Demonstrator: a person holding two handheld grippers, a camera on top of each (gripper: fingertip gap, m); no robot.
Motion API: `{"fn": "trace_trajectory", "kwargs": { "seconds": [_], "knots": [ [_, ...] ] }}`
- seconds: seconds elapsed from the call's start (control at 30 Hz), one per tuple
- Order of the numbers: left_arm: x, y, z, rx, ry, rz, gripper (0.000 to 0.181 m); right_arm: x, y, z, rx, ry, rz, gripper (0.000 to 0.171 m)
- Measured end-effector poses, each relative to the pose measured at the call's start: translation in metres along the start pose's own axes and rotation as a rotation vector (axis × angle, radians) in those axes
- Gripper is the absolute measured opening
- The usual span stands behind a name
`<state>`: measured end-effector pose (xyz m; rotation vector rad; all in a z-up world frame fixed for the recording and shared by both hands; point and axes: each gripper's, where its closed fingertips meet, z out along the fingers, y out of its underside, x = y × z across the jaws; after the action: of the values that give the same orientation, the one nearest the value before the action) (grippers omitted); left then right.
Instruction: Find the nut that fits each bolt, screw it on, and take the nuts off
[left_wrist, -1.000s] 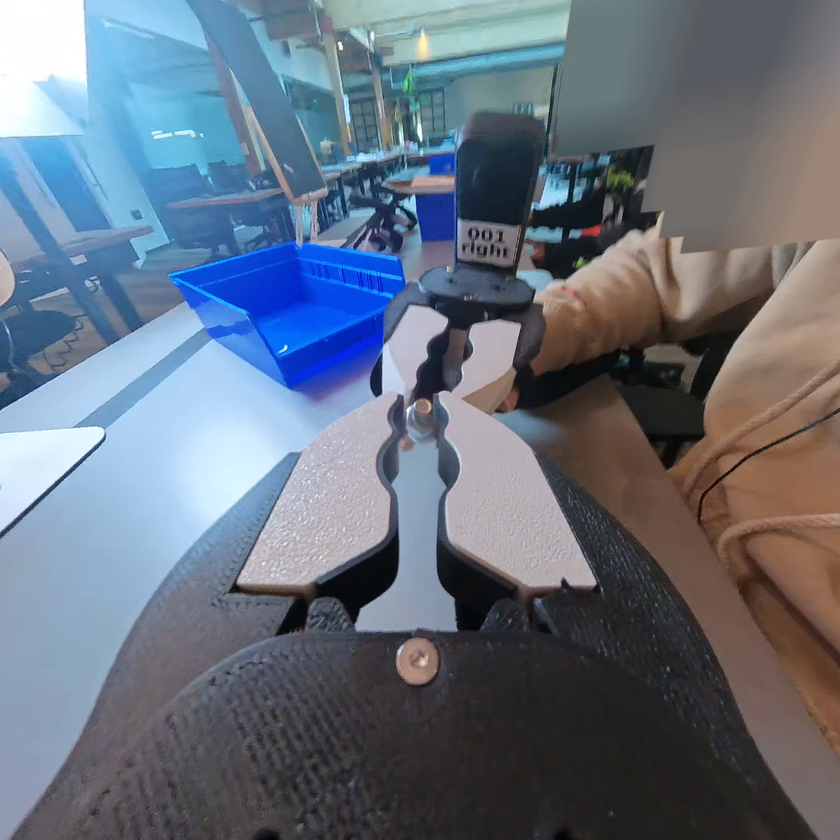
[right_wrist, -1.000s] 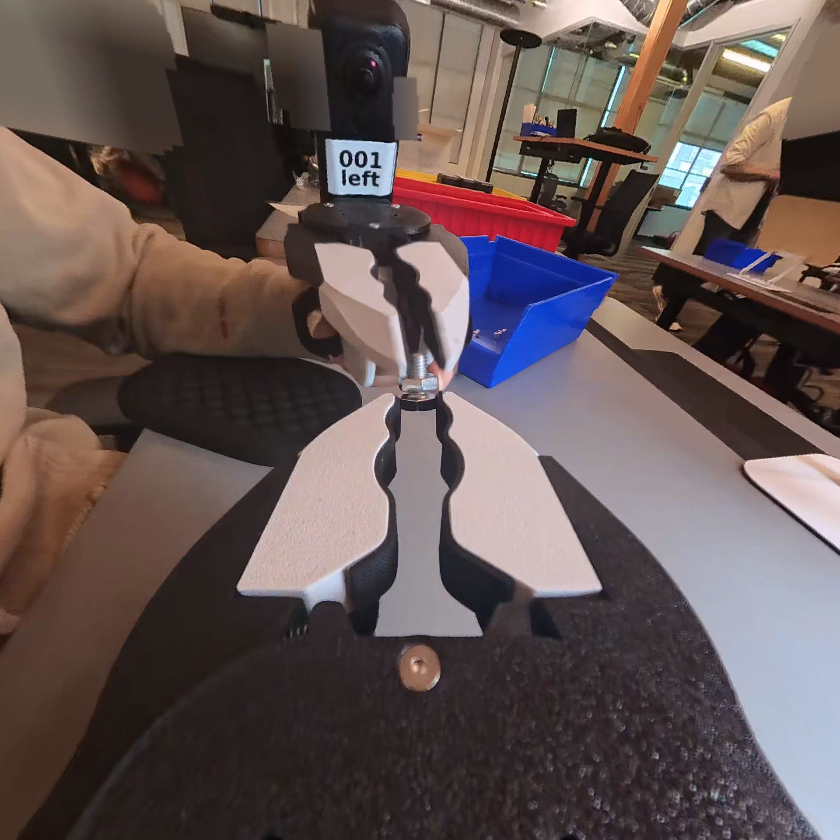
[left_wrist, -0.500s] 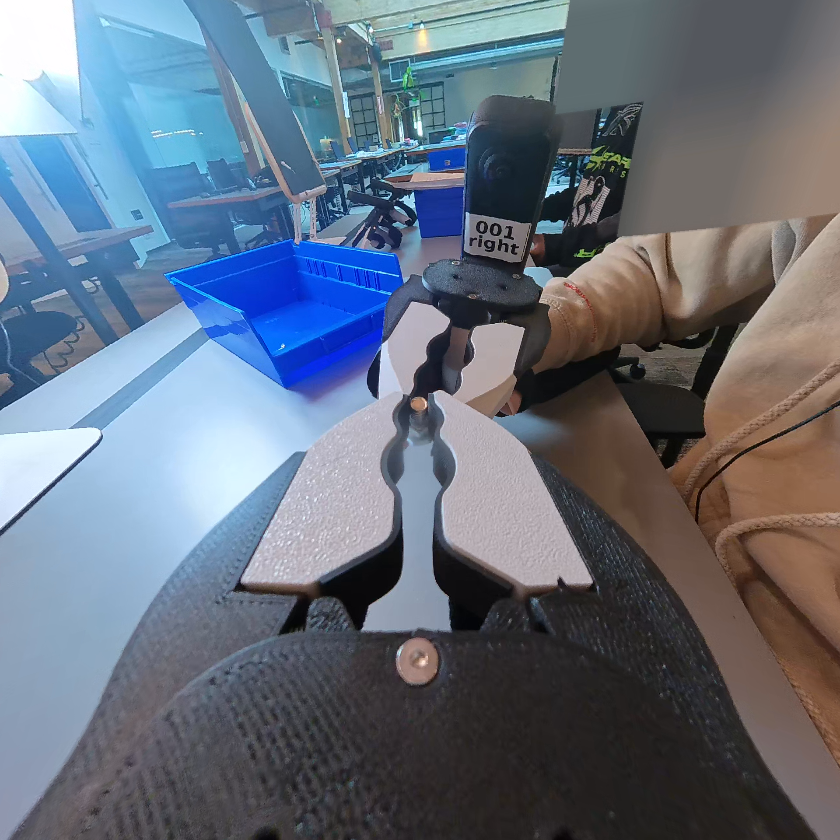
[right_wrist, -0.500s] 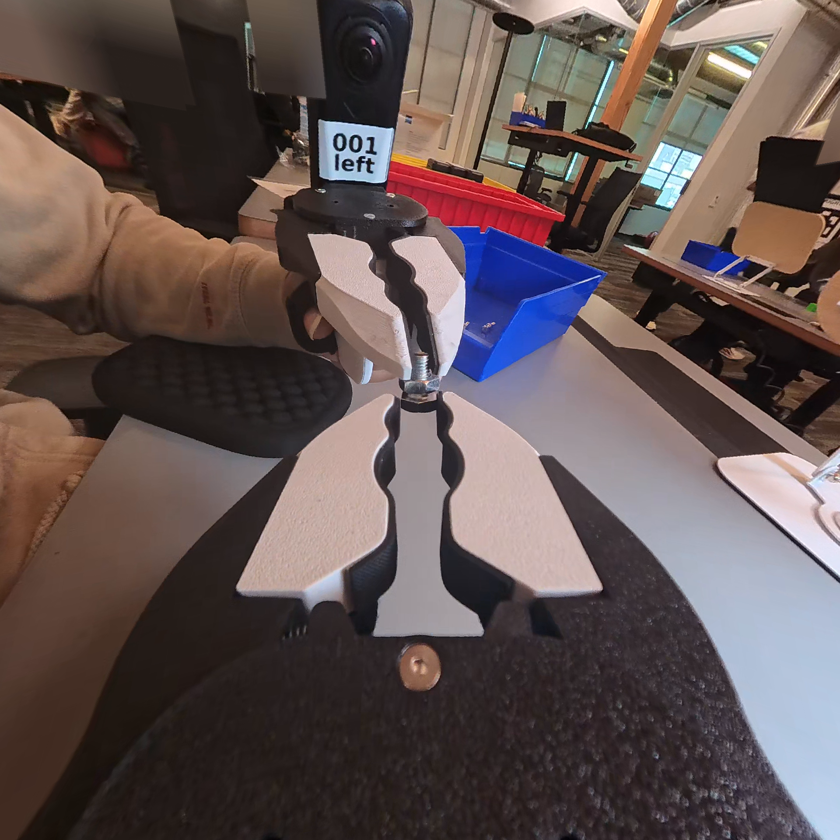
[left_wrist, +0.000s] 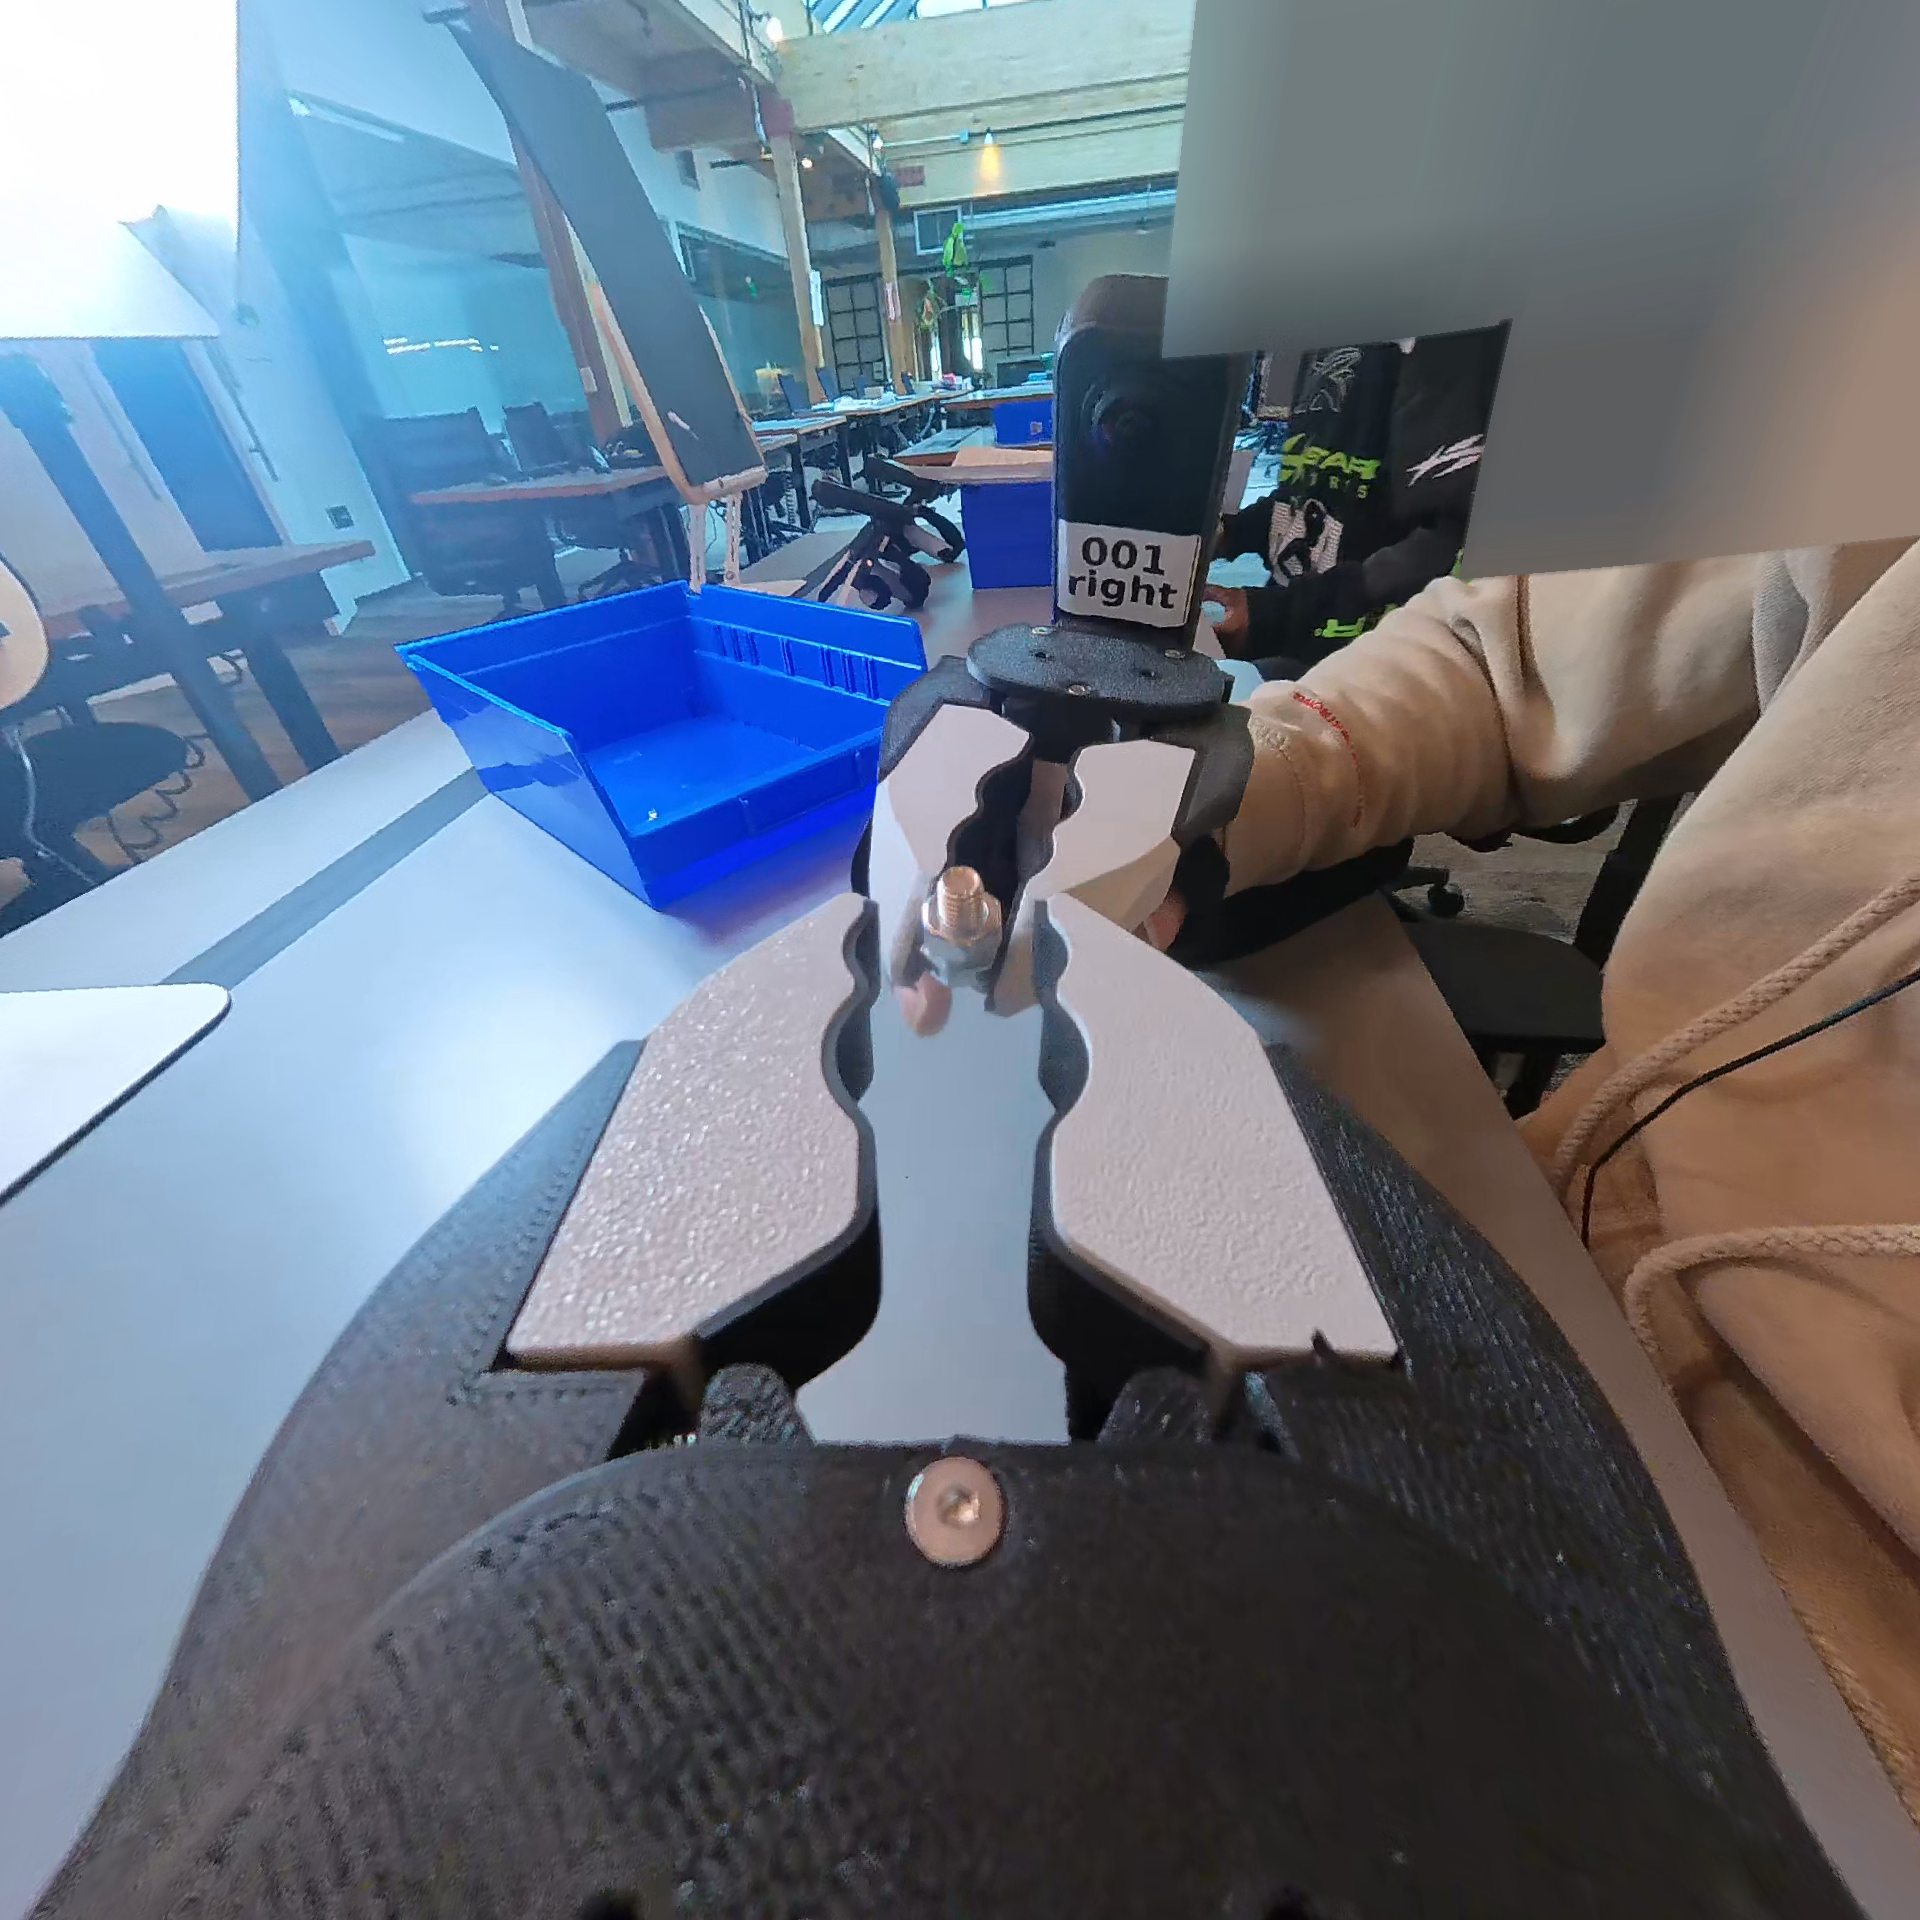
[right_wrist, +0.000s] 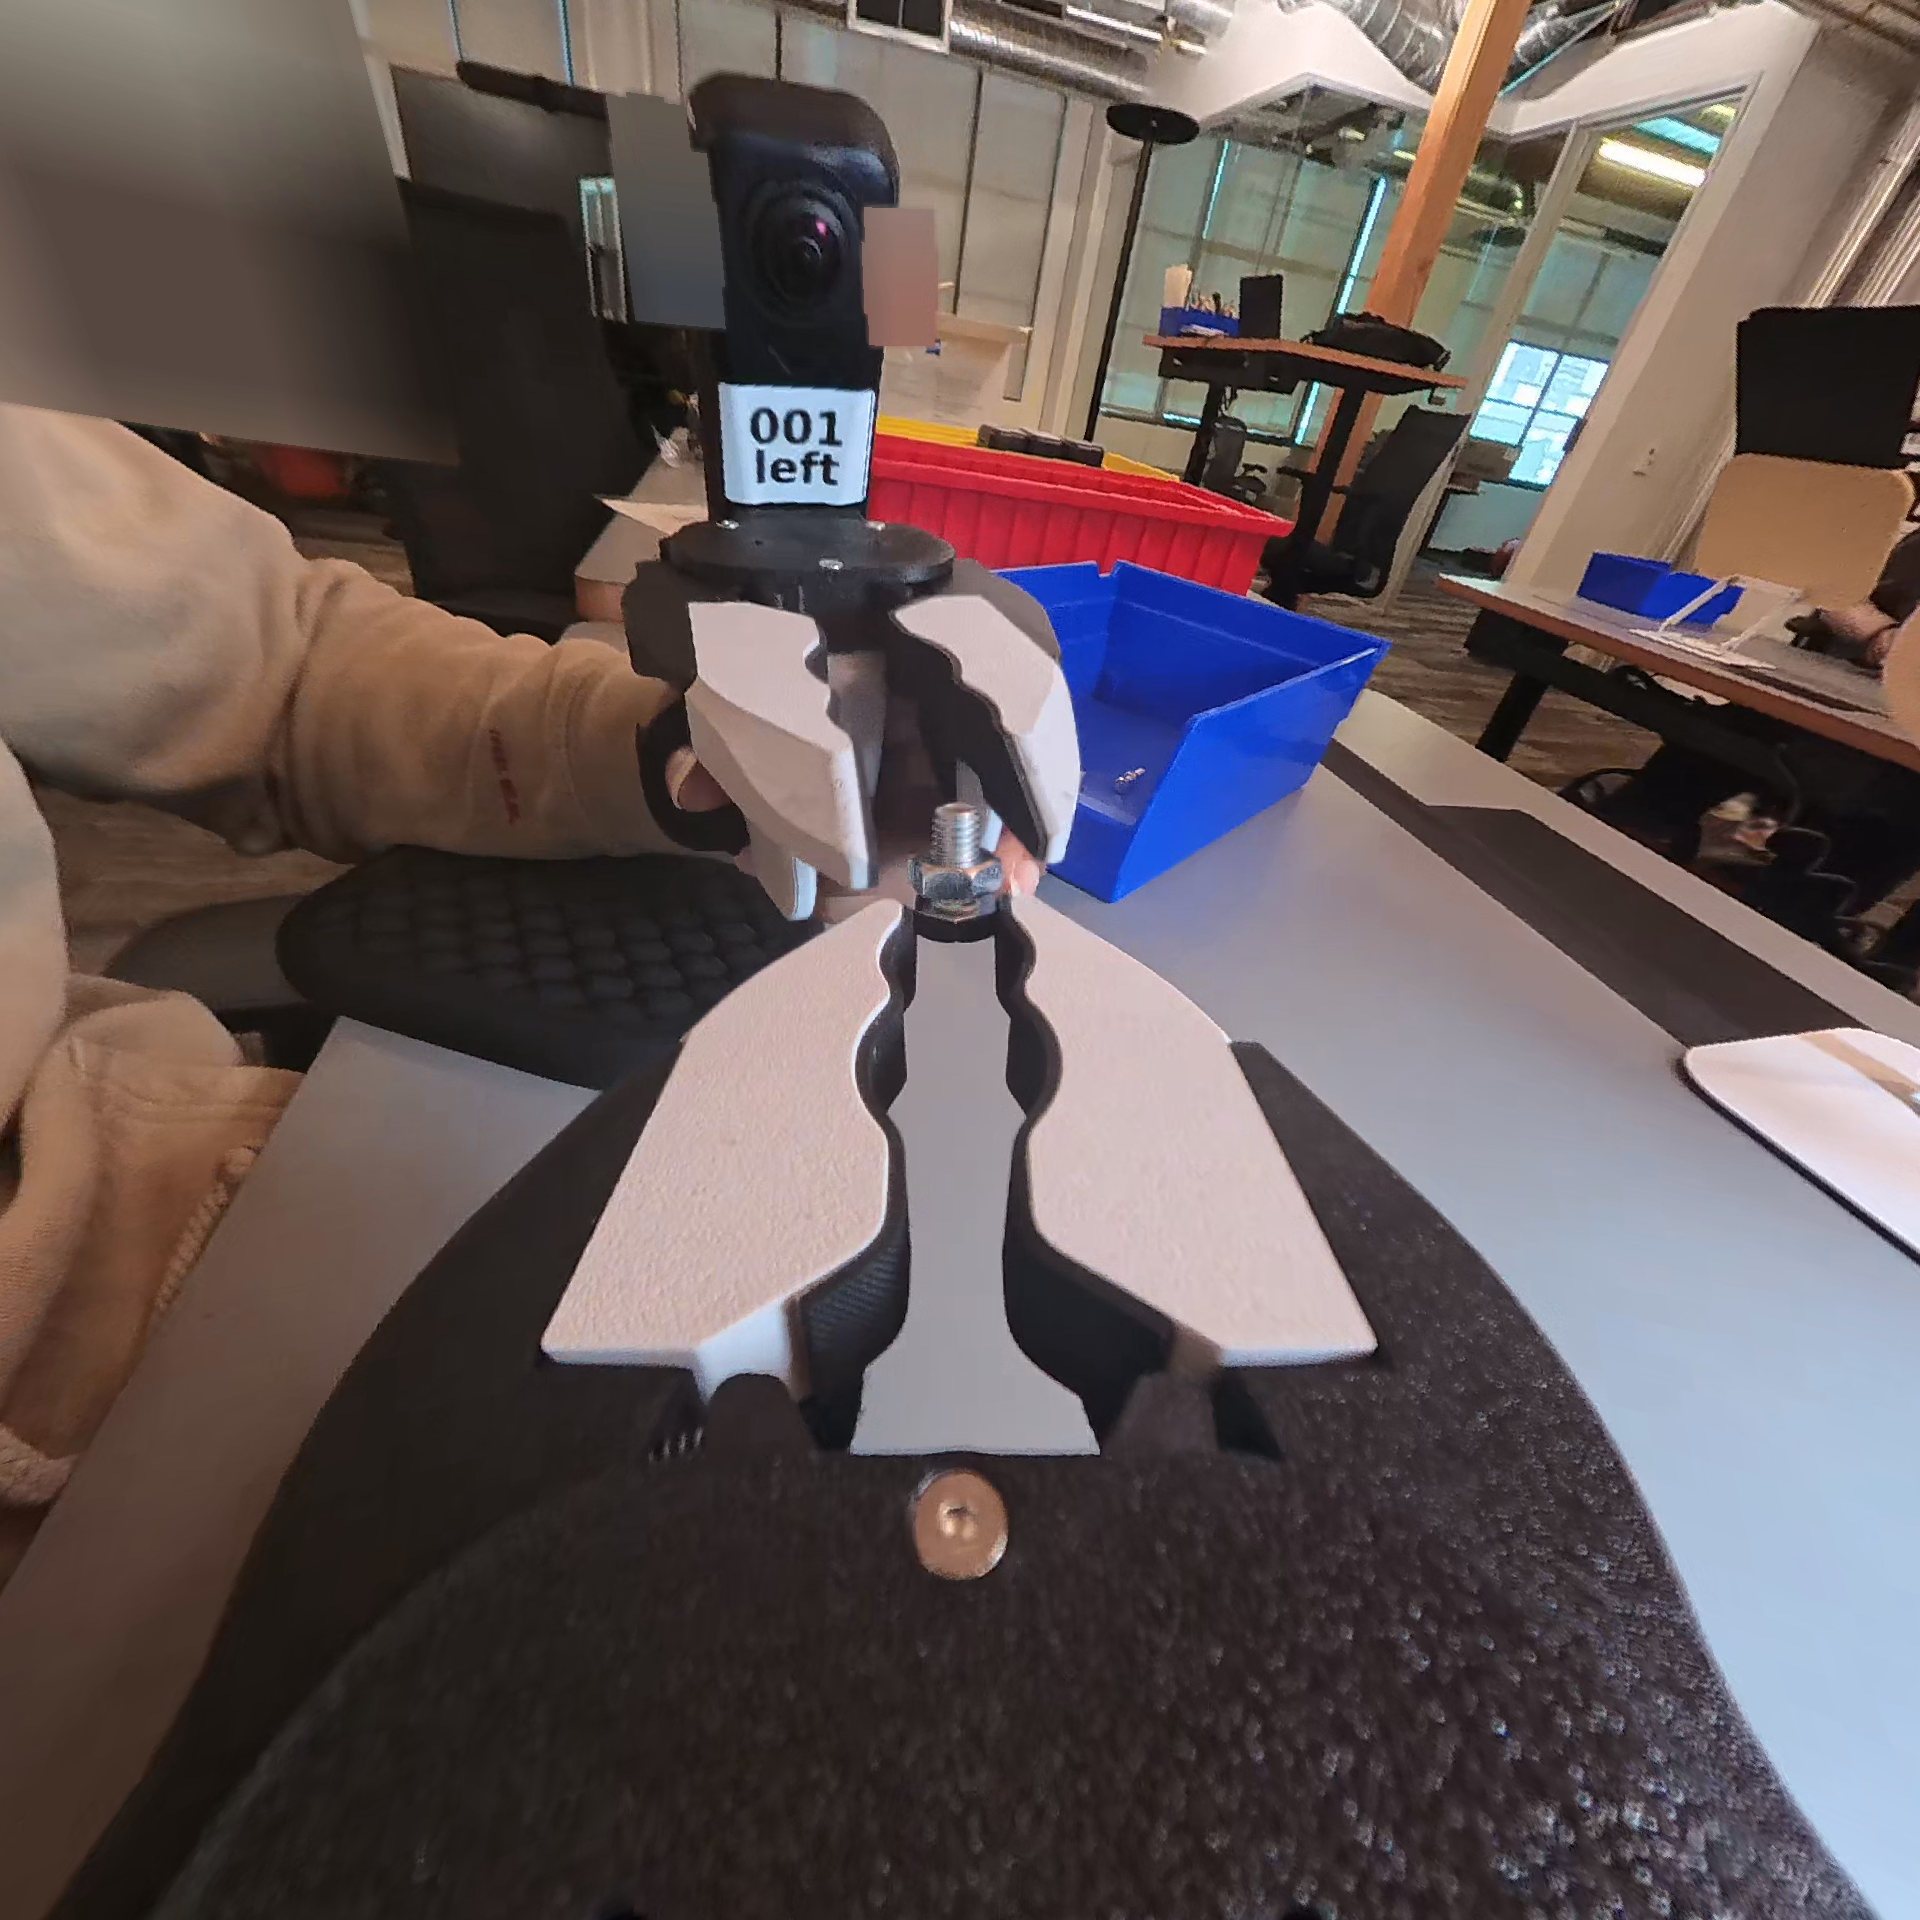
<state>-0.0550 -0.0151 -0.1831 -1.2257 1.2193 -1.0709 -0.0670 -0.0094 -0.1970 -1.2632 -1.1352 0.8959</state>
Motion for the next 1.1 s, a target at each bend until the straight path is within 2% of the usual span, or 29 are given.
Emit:
{"fn": "trace_trajectory", "kwargs": {
  "seconds": [0.2, 0.23, 0.27, 0.37, 0.53, 0.67, 0.73, 0.77, 0.87, 0.97, 1.1],
  "knots": [
    [0.004, 0.0, 0.0, -0.015, 0.036, -0.049, 0.028, 0.007, 0.001, -0.002, 0.02, -0.008, 0.118, 0.014],
    [0.007, -0.002, -0.004, -0.009, 0.076, -0.059, 0.01, 0.015, 0.0, -0.004, 0.034, 0.021, 0.156, 0.014],
    [0.009, -0.005, -0.007, 0.011, 0.1, -0.078, 0.008, 0.022, -0.001, -0.006, 0.043, 0.032, 0.186, 0.014],
    [0.006, -0.001, -0.006, -0.007, 0.073, -0.065, 0.015, 0.027, 0.0, -0.009, 0.038, 0.045, 0.192, 0.014],
    [-0.003, 0.005, 0.003, -0.017, 0.011, -0.079, 0.032, 0.003, 0.003, 0.002, 0.014, -0.044, 0.177, 0.014],
    [-0.003, 0.007, 0.002, -0.042, 0.008, -0.088, 0.024, 0.009, 0.003, 0.001, 0.019, -0.031, 0.212, 0.014],
    [0.001, -0.001, -0.005, 0.007, 0.057, -0.095, 0.0, 0.024, 0.005, -0.003, 0.018, 0.037, 0.246, 0.014],
    [0.0, -0.005, -0.007, 0.027, 0.053, -0.105, 0.0, 0.029, 0.006, -0.006, 0.017, 0.051, 0.267, 0.014],
    [-0.005, -0.004, -0.006, 0.014, 0.014, -0.08, 0.01, 0.027, 0.008, -0.005, 0.005, 0.036, 0.264, 0.014],
    [-0.01, 0.005, 0.0, -0.022, -0.025, -0.084, 0.027, 0.008, 0.009, 0.003, -0.014, -0.038, 0.237, 0.014],
    [-0.005, 0.01, 0.003, -0.056, 0.009, -0.096, 0.032, 0.011, 0.01, 0.003, -0.021, -0.028, 0.244, 0.014]
  ]
}}
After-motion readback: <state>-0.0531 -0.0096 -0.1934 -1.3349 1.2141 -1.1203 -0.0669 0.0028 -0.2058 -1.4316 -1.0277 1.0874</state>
